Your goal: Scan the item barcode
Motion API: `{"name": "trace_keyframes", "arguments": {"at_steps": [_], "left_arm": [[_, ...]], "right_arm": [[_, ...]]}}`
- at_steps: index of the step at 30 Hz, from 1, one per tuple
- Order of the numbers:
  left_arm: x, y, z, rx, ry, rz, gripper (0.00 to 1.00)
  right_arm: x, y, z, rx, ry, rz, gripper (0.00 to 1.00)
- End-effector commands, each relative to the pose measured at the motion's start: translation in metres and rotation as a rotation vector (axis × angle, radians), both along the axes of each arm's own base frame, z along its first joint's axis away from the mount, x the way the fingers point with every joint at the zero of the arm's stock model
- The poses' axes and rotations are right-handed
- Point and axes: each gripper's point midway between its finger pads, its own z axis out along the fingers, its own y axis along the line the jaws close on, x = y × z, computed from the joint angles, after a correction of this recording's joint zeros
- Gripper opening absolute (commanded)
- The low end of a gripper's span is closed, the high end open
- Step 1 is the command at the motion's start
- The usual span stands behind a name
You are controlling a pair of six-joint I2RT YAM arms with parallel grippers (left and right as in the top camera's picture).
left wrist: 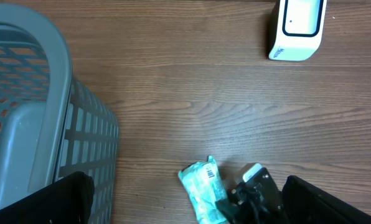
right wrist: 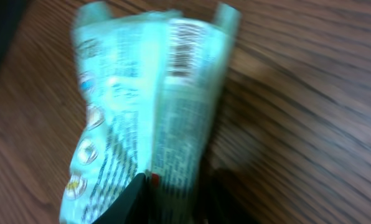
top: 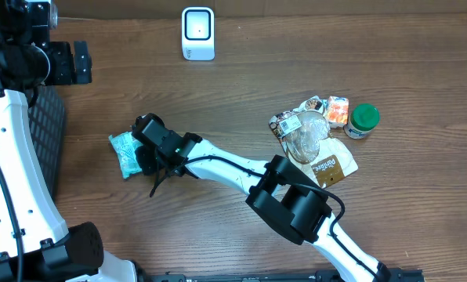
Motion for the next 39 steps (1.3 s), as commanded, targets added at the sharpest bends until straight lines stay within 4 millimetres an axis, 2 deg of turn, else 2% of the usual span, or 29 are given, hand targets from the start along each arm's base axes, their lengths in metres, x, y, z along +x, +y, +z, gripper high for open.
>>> {"name": "trace_keyframes", "arguments": {"at_steps": [1,4,9,13,17,20,23,27,34,36,39], "left_arm": [[0.001,0.001,0.006,0.017,-0.017,-0.012,0.99],[0.001,0.001,0.006,0.017,-0.017,-0.012,0.99],[0.001,0.001,0.006,0.017,-0.017,-0.012,1.0],[0.001,0.001,0.006,0.017,-0.017,-0.012,0.99],[0.001,0.001,0.006,0.017,-0.017,-0.012,0.99],[0.001,0.001,0.006,0.017,-0.017,-0.012,1.0],[0.001,0.001,0.006,0.017,-0.017,-0.012,1.0],[0.001,0.001,0.006,0.017,-0.017,-0.012,1.0],[0.001,0.001,0.006,0.017,-0.017,-0.012,1.0],[0.001,0.001,0.006,0.017,-0.017,-0.012,1.0],[0.001,0.001,0.006,0.017,-0.017,-0.012,1.0]], "right_arm": [[0.021,-0.044,-0.022,-0.171,-0.019,-0.069,0.25],[0.033,-0.072,-0.007,-0.236,0.002,-0.071,0.22],[0.05,-0.123,0.014,-0.332,0.079,-0.127,0.22],[0.053,-0.169,0.014,-0.422,0.182,-0.184,0.22],[0.045,-0.207,0.01,-0.487,0.305,-0.214,0.22],[0.04,-0.215,0.014,-0.463,0.365,-0.172,0.22],[0.042,-0.215,0.03,-0.384,0.405,-0.119,0.22],[0.057,-0.225,0.073,-0.282,0.413,-0.087,0.24],[0.078,-0.259,0.151,-0.163,0.37,-0.084,0.43],[0.077,-0.269,0.162,-0.144,0.372,-0.082,0.46],[0.073,-0.277,0.168,-0.121,0.409,-0.093,0.46]]}}
